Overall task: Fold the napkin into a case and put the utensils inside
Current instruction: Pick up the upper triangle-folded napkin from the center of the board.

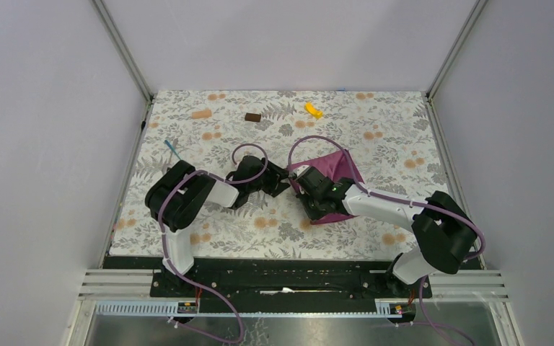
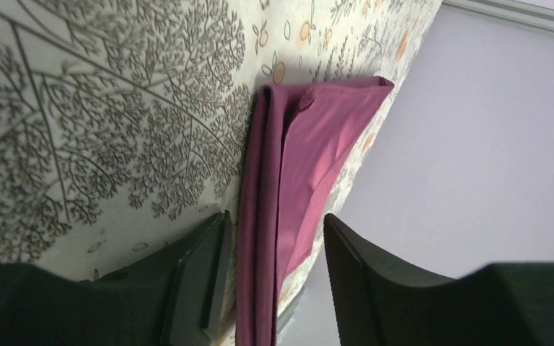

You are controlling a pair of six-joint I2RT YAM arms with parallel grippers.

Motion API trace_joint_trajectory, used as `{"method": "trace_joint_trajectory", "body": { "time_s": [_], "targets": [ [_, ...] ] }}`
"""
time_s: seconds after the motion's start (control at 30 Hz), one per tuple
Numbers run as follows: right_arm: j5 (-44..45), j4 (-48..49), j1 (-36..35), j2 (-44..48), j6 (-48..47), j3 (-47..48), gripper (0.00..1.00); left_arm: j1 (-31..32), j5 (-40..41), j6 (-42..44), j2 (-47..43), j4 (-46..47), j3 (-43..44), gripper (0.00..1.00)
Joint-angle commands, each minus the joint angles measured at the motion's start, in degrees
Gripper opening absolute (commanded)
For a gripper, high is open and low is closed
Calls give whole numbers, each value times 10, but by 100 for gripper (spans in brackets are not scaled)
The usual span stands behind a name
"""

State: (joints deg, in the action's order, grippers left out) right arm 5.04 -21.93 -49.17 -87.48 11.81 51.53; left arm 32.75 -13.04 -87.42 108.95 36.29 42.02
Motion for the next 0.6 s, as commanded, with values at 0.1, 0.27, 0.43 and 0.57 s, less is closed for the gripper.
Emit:
{"method": "trace_joint_trajectory", "body": {
  "time_s": [0.1, 0.27, 0.43, 0.57],
  "targets": [
    [-1, 13, 6, 23, -2, 1, 0, 2, 62, 31, 34, -72, 46, 48],
    [-2, 14, 7, 21, -4, 0, 0, 4, 77, 62, 43, -113, 80, 45],
    [-8, 17, 7, 18, -4, 1, 0, 3, 78, 76, 52, -136, 102, 32],
    [-16, 19, 7, 19, -3, 2, 0, 3, 102, 119, 31, -186, 121, 10]
  ]
}}
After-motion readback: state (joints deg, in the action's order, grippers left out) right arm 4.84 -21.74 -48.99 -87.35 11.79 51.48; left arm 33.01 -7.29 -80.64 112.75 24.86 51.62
